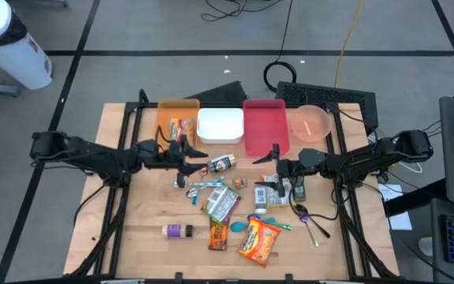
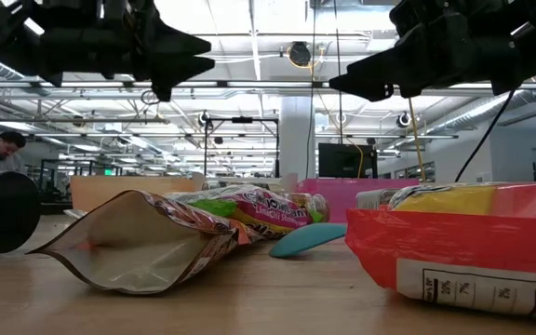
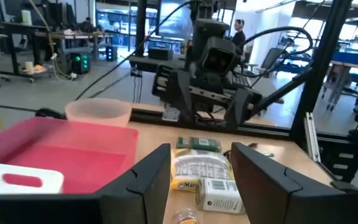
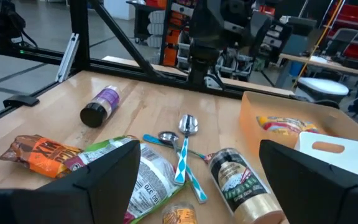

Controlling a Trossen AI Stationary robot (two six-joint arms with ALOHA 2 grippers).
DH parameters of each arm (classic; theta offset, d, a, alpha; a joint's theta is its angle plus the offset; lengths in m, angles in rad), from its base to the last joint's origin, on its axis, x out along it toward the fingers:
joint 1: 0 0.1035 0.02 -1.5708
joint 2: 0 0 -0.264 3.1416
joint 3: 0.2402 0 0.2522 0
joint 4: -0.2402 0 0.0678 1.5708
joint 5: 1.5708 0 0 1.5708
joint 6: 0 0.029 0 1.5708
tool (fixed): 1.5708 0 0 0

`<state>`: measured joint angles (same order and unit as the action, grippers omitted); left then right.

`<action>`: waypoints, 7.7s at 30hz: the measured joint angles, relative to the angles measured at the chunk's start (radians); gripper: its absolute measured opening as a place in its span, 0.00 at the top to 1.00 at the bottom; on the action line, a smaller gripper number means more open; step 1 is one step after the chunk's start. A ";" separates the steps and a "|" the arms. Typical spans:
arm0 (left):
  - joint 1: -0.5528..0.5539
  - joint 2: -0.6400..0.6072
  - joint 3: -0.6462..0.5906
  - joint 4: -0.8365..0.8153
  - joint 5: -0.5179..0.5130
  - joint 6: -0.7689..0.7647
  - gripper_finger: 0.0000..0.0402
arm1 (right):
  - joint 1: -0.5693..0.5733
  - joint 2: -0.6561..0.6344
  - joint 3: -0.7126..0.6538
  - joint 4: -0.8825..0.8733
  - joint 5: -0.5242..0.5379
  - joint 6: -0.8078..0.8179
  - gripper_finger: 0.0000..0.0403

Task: Pick & Place Food Item
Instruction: Put the top blue patterned spoon into the white bin

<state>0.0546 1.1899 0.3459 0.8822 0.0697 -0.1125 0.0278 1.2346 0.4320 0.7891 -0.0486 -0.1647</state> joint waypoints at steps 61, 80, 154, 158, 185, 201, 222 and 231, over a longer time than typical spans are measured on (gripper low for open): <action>-0.480 -0.325 0.052 -1.188 -0.577 -1.068 0.56 | -0.195 0.000 0.000 0.285 -0.165 -0.114 0.21; -0.535 -0.111 0.052 -1.372 -0.546 -1.473 0.56 | -0.195 0.000 0.000 0.273 -0.164 -0.080 0.21; -0.402 -0.022 0.050 -0.922 -0.483 -0.959 0.99 | -0.194 0.000 0.000 0.253 -0.163 -0.082 0.21; -0.402 -0.079 0.050 -0.880 -0.501 -0.900 0.98 | -0.194 0.000 0.000 0.253 -0.163 -0.083 0.21; -0.262 -0.158 0.051 -0.646 -0.691 -0.542 0.98 | -0.013 0.014 0.000 0.257 -0.158 -0.402 0.21; -0.183 -0.075 0.052 -0.649 -0.645 -0.569 0.98 | 0.152 0.317 0.154 0.263 0.177 -0.760 0.21; -0.198 -0.055 0.052 -0.639 -0.646 -0.483 0.98 | -0.010 0.380 0.220 0.268 0.199 -0.405 0.21; -0.239 -0.066 0.052 -0.508 -0.656 -0.340 0.99 | -0.091 0.380 0.124 0.503 0.134 -0.277 0.21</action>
<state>-0.1848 1.1240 0.3977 0.3740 -0.5864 -0.4522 -0.0634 1.6142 0.5560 1.2918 0.0852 -0.4418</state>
